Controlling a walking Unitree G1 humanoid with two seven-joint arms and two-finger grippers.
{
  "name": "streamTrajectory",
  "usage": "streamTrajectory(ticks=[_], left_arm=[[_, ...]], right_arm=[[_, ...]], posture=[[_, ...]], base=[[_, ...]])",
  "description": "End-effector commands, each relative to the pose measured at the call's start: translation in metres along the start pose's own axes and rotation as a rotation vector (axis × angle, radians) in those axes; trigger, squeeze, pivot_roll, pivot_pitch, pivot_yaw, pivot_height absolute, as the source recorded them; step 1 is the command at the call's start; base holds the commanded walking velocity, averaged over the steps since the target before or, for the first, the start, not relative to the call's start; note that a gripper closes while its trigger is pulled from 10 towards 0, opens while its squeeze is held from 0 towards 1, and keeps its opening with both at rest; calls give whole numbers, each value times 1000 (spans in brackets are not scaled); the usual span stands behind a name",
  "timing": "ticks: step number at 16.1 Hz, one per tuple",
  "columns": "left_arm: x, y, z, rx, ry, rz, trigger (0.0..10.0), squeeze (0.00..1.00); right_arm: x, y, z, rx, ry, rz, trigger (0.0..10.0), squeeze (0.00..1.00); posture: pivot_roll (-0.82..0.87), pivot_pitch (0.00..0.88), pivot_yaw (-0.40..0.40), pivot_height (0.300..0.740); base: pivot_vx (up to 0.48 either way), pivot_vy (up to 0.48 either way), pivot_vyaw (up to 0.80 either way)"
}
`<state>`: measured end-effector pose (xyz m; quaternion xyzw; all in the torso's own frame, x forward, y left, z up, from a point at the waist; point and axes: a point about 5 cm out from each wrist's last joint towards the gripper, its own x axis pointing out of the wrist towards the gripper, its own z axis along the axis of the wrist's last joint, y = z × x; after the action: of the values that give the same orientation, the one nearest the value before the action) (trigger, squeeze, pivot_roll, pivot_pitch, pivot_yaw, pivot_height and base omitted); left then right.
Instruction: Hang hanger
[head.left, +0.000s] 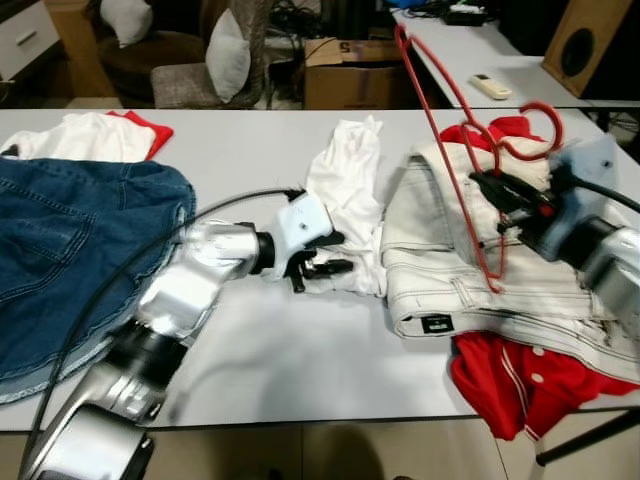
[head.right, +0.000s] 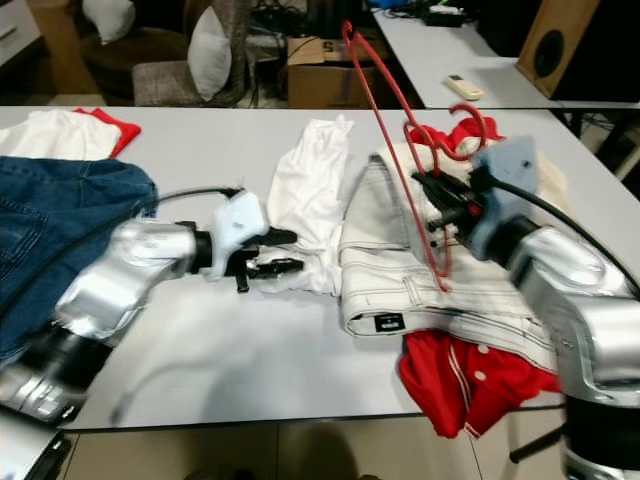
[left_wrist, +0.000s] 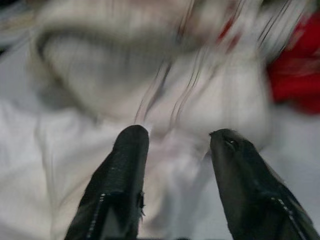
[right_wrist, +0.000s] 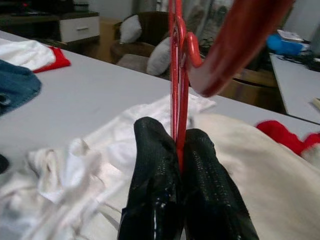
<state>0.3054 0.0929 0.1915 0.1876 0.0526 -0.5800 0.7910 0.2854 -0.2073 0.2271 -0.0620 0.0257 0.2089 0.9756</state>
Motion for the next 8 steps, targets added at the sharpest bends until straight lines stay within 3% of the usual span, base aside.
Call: streamTrajectory(ticks=[1,2,3,4,5,6,7,8], left_arm=[[-13,-2,18,-17,-82,-21,10000,1000],[-20,-5,26,-36,-126,-28,10000,1000],[-38,-7,42,-59,-214,32,10000,1000],[-42,-4,44,-68,-240,95,10000,1000],[-54,11,35,-86,-254,353,10000,1000],[-59,16,27,-120,-233,455,10000,529],[-62,19,21,-148,-216,516,10000,529],[-73,21,8,-162,-204,682,10000,0]], right_arm=[[2,-1,1,-1,-4,-28,10000,0],[3,0,1,2,-7,-41,10000,0],[5,3,-1,18,1,-76,10000,0],[5,4,-2,33,3,-88,10000,0],[4,10,-4,74,-1,-102,10000,0],[3,13,-5,81,-14,-117,10000,0],[3,15,-6,85,-24,-130,10000,0],[3,26,-11,149,-38,-141,10000,0]], posture=[[-93,0,30,740],[-91,0,28,740],[-83,0,30,740],[-79,0,30,740],[-67,0,33,740],[-63,0,30,740],[-61,0,29,740],[-50,0,21,740]], base=[[0,0,0],[0,0,0],[0,0,0],[0,0,0],[0,0,0],[0,0,0],[0,0,0],[0,0,0]])
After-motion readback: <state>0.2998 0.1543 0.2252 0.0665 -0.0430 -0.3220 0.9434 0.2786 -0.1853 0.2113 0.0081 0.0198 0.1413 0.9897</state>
